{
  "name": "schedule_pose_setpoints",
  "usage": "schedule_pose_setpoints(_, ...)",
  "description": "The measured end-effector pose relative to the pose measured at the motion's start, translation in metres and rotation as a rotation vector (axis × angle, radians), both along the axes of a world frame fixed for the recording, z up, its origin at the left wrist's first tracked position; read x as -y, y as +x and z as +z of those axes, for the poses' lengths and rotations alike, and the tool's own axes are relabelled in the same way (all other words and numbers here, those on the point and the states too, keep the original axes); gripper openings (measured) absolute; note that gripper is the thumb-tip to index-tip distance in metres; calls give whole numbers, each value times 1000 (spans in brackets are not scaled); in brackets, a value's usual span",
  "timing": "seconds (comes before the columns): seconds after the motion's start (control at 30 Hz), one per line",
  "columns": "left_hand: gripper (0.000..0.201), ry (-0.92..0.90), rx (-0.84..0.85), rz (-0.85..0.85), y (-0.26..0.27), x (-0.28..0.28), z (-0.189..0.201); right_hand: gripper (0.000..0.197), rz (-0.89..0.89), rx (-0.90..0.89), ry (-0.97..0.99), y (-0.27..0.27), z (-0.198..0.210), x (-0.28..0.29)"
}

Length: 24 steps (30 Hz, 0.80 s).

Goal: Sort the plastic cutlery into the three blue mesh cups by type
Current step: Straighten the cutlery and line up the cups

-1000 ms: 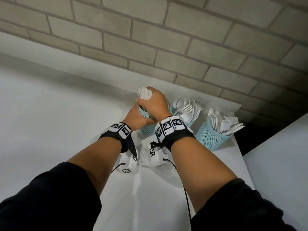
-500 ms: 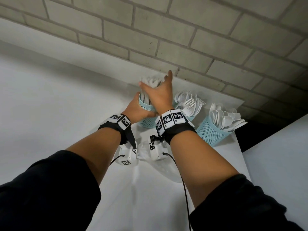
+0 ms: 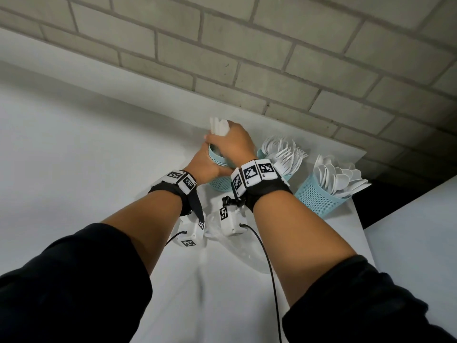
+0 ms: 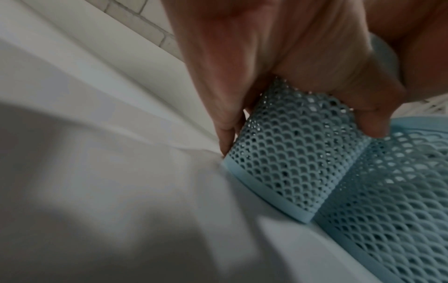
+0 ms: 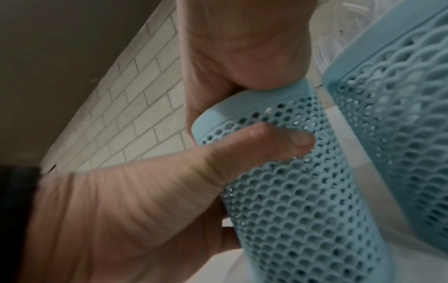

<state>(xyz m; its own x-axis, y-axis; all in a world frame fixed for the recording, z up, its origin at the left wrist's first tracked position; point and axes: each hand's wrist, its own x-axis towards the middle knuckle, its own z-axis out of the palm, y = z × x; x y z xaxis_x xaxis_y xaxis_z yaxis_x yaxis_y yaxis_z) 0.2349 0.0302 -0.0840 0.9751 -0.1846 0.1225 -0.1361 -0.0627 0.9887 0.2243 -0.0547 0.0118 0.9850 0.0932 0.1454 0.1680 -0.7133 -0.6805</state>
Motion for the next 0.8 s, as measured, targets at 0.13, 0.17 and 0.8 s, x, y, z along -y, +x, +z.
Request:
schedule_pose_setpoints(0.13,101,82,5,63,6,-3,-9,13,-138,78,473,3,1,8)
schedule_pose_setpoints(0.17,99,106,4,68,6,-3,-9,16,-151,91,535,3,1,9)
schedule_pose_setpoints(0.8,95,142,16,61,23,-5,-19,111,-84,-88,364,5,4,7)
